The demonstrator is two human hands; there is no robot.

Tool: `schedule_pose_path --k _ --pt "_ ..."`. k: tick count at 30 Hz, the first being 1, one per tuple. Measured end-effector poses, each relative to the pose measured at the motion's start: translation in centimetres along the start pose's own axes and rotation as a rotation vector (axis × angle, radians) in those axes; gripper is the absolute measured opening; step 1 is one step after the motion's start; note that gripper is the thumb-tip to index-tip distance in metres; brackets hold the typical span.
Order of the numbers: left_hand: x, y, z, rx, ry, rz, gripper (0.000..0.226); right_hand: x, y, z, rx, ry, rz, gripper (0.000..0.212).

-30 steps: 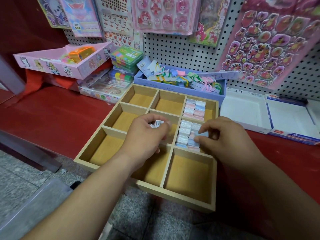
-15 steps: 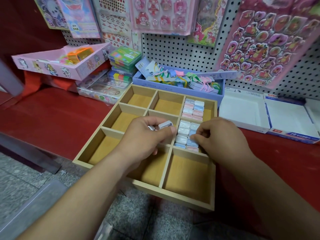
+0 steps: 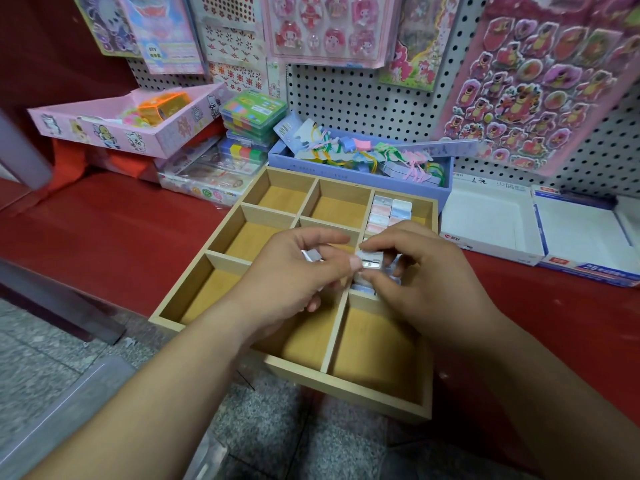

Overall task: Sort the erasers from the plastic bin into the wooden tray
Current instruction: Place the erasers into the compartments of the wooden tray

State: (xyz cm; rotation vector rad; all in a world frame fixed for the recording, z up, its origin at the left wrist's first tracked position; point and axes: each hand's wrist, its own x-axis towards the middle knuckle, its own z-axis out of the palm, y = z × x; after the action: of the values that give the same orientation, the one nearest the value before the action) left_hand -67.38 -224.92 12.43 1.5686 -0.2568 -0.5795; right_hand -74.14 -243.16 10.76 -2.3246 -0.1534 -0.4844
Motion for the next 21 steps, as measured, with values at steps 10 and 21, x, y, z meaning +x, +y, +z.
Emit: schedule_pose_path --k 10,21 --pt "0.47 -0.33 -0.53 0.102 0.128 0.008 0.020 0.34 0.22 0.13 -0.168 -0.152 0.112 0.023" --pt "0.21 -0.48 -0.79 0.151 0.098 -0.006 0.018 0.59 0.20 0.07 -0.263 -0.177 0.177 0.013"
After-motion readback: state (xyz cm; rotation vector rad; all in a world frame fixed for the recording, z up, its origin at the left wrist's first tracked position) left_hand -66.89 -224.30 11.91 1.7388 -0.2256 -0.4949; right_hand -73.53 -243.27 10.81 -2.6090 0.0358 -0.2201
